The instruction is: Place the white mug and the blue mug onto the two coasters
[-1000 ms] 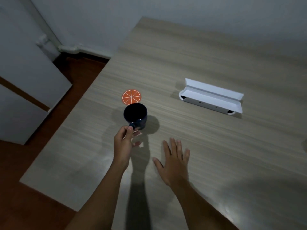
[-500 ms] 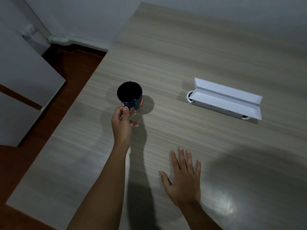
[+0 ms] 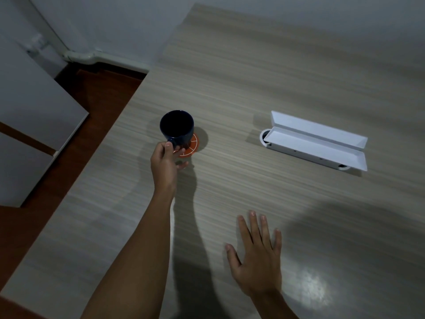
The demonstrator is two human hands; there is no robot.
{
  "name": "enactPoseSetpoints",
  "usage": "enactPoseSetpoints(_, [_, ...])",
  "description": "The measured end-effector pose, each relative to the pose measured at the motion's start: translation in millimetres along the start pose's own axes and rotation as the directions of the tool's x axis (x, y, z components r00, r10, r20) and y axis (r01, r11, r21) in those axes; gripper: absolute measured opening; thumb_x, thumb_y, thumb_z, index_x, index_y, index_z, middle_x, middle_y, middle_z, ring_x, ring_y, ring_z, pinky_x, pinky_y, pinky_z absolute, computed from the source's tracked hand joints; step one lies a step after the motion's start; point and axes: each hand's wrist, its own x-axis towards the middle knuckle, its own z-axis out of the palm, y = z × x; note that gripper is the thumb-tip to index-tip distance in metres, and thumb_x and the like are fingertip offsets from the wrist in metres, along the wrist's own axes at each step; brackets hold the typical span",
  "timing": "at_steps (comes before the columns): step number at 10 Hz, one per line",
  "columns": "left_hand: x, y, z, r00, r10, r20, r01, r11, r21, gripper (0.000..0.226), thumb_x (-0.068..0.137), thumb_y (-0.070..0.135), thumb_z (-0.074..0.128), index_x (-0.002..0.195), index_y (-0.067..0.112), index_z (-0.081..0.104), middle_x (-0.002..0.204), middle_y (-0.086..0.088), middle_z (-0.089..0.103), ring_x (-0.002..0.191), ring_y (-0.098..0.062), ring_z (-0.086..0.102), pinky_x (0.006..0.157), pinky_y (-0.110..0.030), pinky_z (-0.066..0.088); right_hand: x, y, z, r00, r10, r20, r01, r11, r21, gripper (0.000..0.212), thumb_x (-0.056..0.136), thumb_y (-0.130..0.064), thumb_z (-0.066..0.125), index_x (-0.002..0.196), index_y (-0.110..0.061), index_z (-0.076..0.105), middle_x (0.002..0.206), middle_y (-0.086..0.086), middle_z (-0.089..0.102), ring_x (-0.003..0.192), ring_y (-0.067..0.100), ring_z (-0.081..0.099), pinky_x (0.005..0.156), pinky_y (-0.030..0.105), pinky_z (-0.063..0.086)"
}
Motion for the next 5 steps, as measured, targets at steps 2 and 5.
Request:
enactPoseSetpoints(2, [0.7,-4.3,-2.0,1.0,0.003,0.011,-0.003,1.0,-0.019,0.028,0.107,0.019,0.044,0.081,0.021,0.056,0.104,-0.012,0.064,0.089,-0.019,0.07,0.064,-0.039,0.059,-0.7,0.7,2.9,1.0,-0.01,-0.013,0.01,1.0,-0.006,0.075,0.09,-0.063,0.041,0.156,-0.033,0.024,0.168,-0.002,0.017,0.157,0.023,0.007,0.123,0.059,0.011])
enactPoseSetpoints(5, [-9.4,-3.7,-14.6,0.998,-0.024,0.051,0.021,0.999,0.05,0.011,0.105,0.029,0.049,0.113,0.022,0.051,0.12,-0.015,0.069,0.083,-0.025,0.074,0.069,-0.047,0.061,-1.0,-2.0,-1.9,1.0,-0.03,-0.007,0.03,0.999,-0.03,0.073,0.094,-0.063,0.032,0.158,-0.033,0.015,0.17,0.0,0.008,0.157,0.024,-0.001,0.123,0.061,0.009])
